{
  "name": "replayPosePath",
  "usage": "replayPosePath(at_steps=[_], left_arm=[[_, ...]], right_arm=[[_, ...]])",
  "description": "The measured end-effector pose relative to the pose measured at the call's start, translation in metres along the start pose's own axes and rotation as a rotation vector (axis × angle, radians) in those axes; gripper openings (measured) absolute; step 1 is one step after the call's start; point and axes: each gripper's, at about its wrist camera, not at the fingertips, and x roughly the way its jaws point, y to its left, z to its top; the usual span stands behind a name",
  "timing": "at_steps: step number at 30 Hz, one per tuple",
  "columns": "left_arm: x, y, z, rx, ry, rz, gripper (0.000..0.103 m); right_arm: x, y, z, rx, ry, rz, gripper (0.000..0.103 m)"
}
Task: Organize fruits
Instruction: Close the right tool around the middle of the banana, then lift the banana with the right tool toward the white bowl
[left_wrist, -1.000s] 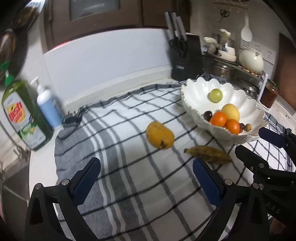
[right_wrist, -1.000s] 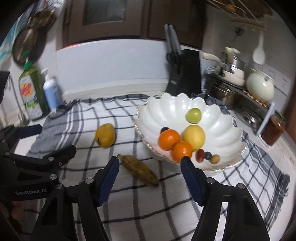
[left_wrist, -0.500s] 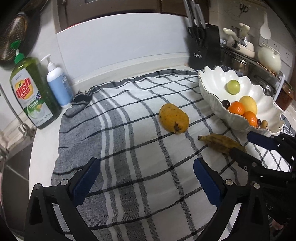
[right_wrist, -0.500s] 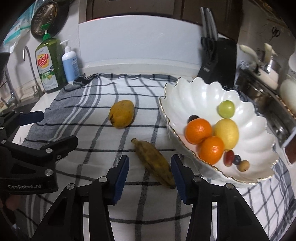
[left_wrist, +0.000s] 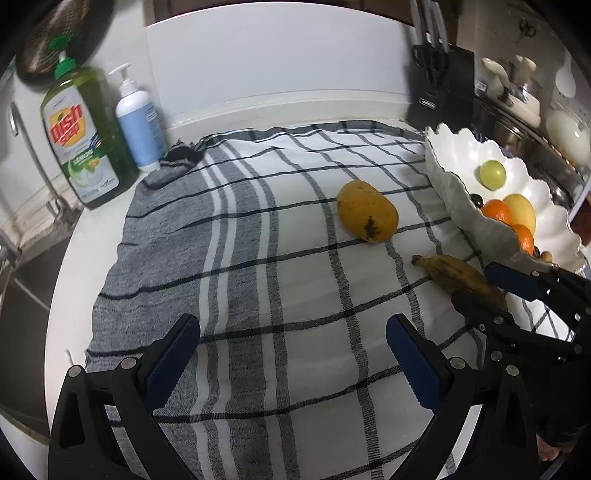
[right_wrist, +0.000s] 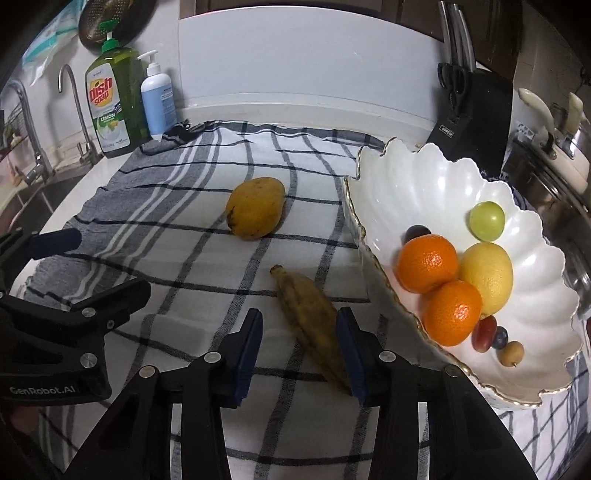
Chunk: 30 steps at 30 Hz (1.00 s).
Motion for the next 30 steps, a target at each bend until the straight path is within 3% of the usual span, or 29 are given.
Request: replayPosePath(at_steps=[7, 16, 21, 25, 30], left_arm=[[0.001, 0.0, -0.002, -0.005, 0.008, -0.007, 0.103], [0.004, 0.001, -0.003, -0.006, 0.019, -0.015, 0.103], [0.003, 0.002, -0.004, -0.003, 0.022, -0.019, 0.103], [0.003, 0.003, -0.004, -0.001, 0.023, -0.019, 0.103], [0.002, 0.003, -0.002, 0.005, 0.014, -0.015, 0.103]], right_arm=[[-0.003, -0.005, -0.002, 0.083, 0.006, -0.015, 0.042], [0.004, -0.014, -0.006, 0.135, 0.058, -0.11, 0.042], [0.014, -0.02, -0.01, 0.188, 0.074, -0.11, 0.042], [0.017, -0.022, -0.012, 0.224, 0.056, -0.086, 0.031], [0.014, -0.02, -0.013, 0.234, 0.04, -0.085, 0.03]])
